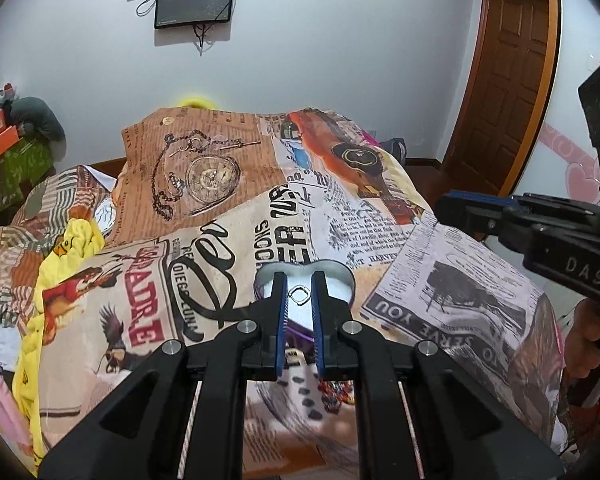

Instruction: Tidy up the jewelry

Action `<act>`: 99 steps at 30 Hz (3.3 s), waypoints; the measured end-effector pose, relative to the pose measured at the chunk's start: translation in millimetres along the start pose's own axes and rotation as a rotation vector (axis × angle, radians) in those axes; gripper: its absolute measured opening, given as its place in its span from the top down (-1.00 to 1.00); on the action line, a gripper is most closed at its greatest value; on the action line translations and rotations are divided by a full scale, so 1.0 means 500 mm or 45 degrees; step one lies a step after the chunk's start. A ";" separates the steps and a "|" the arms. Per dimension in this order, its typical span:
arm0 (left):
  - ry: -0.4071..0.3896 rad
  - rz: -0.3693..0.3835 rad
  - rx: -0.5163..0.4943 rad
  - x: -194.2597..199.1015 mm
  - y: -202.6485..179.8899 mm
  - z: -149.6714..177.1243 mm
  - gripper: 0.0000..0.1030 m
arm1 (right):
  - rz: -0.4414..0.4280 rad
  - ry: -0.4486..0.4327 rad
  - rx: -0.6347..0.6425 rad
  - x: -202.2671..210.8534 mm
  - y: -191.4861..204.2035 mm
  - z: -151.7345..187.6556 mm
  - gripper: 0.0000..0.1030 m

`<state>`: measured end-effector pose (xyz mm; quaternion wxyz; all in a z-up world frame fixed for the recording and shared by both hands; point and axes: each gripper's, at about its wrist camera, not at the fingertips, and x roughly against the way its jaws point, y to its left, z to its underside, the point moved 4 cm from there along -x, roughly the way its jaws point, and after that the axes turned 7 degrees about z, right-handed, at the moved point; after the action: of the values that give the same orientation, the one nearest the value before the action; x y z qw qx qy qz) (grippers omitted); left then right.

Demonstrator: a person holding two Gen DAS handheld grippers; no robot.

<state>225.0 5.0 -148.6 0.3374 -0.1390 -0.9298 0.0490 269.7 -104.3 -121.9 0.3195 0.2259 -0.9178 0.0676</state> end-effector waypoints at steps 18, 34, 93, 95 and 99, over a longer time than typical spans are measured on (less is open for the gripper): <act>0.155 0.072 0.003 -0.139 0.016 0.009 0.81 | -0.063 0.136 -0.016 -0.132 0.016 0.001 0.83; 0.209 0.070 0.007 -0.178 0.024 0.025 0.81 | -0.080 0.292 -0.051 -0.204 0.008 0.051 0.83; 0.272 -0.046 0.089 -0.006 0.014 0.148 0.35 | 0.003 0.403 0.046 -0.075 0.044 0.185 0.23; 0.283 -0.038 0.106 -0.007 0.015 0.163 0.35 | -0.021 0.429 0.058 -0.081 0.055 0.196 0.23; 0.312 -0.021 0.133 -0.012 0.019 0.184 0.35 | -0.043 0.474 0.094 -0.093 0.070 0.208 0.23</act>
<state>172.5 12.6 -224.6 0.4557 -0.1184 -0.8789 0.0772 228.4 -83.8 -231.7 0.4763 0.2363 -0.8358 0.1363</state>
